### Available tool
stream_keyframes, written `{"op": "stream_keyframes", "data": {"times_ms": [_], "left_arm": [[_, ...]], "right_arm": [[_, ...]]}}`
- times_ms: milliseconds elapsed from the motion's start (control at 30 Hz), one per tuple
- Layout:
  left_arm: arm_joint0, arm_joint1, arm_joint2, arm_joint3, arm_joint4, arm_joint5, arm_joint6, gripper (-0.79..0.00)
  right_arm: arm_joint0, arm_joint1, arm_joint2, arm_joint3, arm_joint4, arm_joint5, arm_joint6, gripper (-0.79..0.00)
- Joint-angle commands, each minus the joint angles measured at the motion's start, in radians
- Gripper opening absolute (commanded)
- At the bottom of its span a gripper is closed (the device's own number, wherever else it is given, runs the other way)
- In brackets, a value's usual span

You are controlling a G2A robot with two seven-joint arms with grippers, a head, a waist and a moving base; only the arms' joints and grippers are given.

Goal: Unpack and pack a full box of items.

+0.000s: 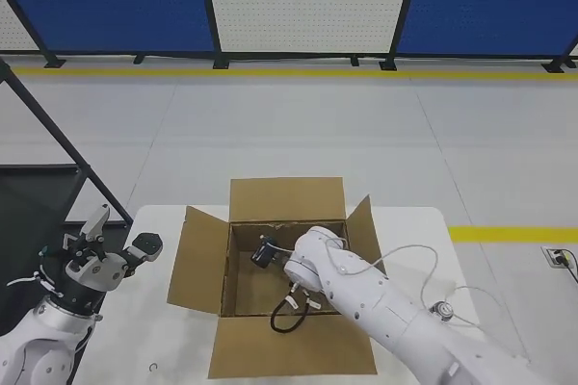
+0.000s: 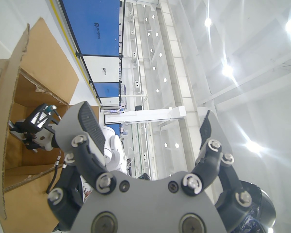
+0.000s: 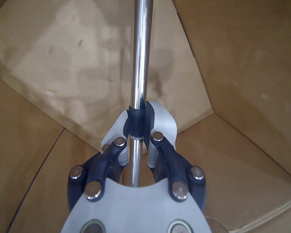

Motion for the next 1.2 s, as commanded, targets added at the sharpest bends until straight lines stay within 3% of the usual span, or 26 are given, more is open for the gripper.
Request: {"op": "stream_keyframes", "data": {"times_ms": [0,300,367,400,433,467,600,833,967,1033,1167], "left_arm": [[0.000,0.000,0.000,0.000,0.000,0.000,0.000,0.000],[0.000,0.000,0.000,0.000,0.000,0.000,0.000,0.000],[0.000,0.000,0.000,0.000,0.000,0.000,0.000,0.000],[0.000,0.000,0.000,0.000,0.000,0.000,0.000,0.000],[0.000,0.000,0.000,0.000,0.000,0.000,0.000,0.000],[0.000,0.000,0.000,0.000,0.000,0.000,0.000,0.000],[0.000,0.000,0.000,0.000,0.000,0.000,0.000,0.000],[0.000,0.000,0.000,0.000,0.000,0.000,0.000,0.000],[0.000,0.000,0.000,0.000,0.000,0.000,0.000,0.000],[0.000,0.000,0.000,0.000,0.000,0.000,0.000,0.000],[0.000,0.000,0.000,0.000,0.000,0.000,0.000,0.000]], "right_arm": [[0.005,-0.018,-0.003,0.051,0.003,-0.002,-0.003,-0.785],[0.020,-0.091,-0.012,0.206,0.008,0.006,-0.005,-0.770],[0.024,-0.104,-0.012,0.233,0.008,-0.002,-0.009,-0.505],[0.026,-0.110,-0.012,0.245,0.008,-0.002,-0.009,-0.431],[0.027,-0.116,-0.012,0.256,0.008,-0.003,-0.010,-0.292],[0.029,-0.121,-0.012,0.267,0.007,-0.006,-0.012,-0.209],[0.034,-0.139,-0.007,0.304,0.007,-0.012,-0.021,-0.163],[0.050,-0.153,0.013,0.340,0.009,-0.023,-0.054,-0.166],[0.060,-0.147,0.030,0.331,0.007,-0.023,-0.067,-0.139],[0.062,-0.140,0.043,0.316,0.010,-0.021,-0.072,-0.065],[0.052,-0.116,0.068,0.269,0.003,-0.004,-0.080,-0.065]]}}
